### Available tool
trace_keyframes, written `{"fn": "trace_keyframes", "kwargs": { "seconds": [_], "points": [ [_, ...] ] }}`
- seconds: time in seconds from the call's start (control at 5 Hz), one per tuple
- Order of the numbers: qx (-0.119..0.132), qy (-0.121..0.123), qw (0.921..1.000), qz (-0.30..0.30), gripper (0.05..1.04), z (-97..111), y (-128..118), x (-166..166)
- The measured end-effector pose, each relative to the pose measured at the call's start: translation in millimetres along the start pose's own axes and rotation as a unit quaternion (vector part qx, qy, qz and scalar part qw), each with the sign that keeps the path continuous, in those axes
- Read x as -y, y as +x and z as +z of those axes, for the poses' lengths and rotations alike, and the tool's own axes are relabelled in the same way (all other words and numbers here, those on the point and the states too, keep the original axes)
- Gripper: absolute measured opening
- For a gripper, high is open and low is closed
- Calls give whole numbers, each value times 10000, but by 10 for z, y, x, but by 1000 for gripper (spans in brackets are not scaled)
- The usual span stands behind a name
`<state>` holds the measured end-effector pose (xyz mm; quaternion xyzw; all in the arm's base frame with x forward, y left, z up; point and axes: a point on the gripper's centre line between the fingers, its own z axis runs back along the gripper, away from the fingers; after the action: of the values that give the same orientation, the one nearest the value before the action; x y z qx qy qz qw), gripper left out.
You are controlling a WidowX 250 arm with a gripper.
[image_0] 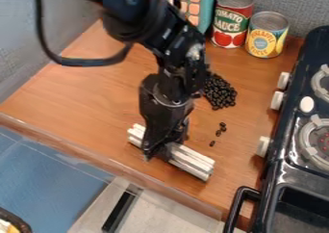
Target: Sweep into pile
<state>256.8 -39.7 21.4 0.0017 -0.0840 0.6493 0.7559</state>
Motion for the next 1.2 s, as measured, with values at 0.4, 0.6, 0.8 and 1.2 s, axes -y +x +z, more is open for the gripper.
{"fn": "trace_keyframes", "kwargs": {
  "seconds": [0.4,0.6,0.8,1.2],
  "points": [
    [24,0,10000,27,365,-56,-5,66],
    [23,-15,10000,36,365,-60,-9,98],
    [54,-122,9999,78,366,-69,0,233],
    [110,-187,9993,295,365,-104,78,377]
  ]
}}
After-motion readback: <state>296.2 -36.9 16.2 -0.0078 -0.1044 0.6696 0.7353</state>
